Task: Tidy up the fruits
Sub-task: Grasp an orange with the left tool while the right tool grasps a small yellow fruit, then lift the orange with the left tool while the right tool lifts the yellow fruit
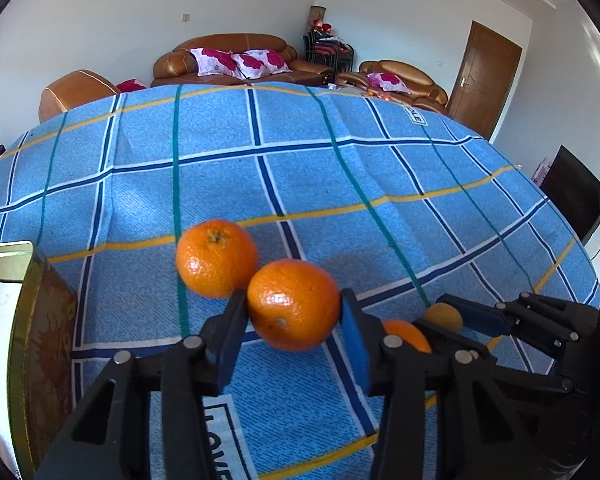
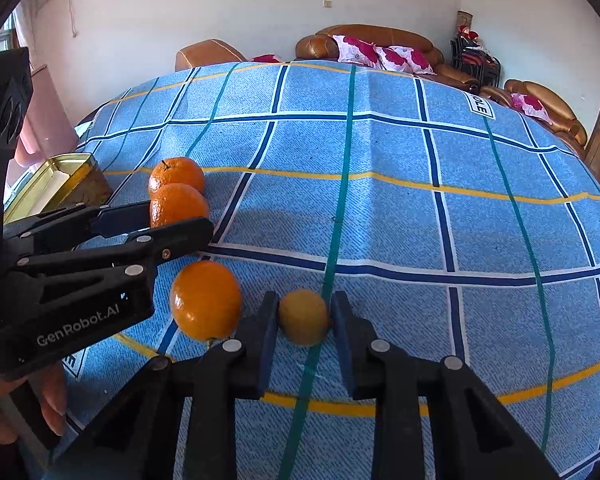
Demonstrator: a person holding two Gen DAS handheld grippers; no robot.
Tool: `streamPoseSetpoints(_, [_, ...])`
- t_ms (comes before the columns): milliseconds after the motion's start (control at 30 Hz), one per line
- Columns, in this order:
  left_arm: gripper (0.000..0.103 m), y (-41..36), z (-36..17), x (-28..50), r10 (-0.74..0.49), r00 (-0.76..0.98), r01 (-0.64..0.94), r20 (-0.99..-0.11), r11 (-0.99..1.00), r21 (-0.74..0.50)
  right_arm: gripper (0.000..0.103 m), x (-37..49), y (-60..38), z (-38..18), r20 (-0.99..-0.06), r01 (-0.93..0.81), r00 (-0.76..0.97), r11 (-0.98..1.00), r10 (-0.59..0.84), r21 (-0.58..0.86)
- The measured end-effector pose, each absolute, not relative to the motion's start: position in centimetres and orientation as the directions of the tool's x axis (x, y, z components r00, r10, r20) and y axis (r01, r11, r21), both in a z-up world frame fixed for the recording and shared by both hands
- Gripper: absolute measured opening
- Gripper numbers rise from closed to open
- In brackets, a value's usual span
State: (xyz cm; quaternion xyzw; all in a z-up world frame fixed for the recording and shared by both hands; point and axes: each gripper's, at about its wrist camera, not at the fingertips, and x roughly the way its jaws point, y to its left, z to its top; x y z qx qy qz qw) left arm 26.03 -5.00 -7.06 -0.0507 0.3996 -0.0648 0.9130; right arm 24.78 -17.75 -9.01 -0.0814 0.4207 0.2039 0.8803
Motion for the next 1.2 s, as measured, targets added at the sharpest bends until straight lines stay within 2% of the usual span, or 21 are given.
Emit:
streamPoseSetpoints(400, [0.047, -3.6, -6.0, 24.0, -0.176, 0.726, 0.088, -0.665, 0.982, -0.164, 0.028, 24.3, -18.1, -8.2, -0.746, -0.422, 0.596, 0.906, 0.298, 0.025])
streamPoseSetpoints(1200, [0.047, -4.2, -4.1, 20.9, -0.128, 0.827, 0.106, -0.548, 0.992, -0.072, 0.028, 22.5, -18.4, -6.4, -0.638, -0.451, 0.680, 0.892, 0.362, 0.025])
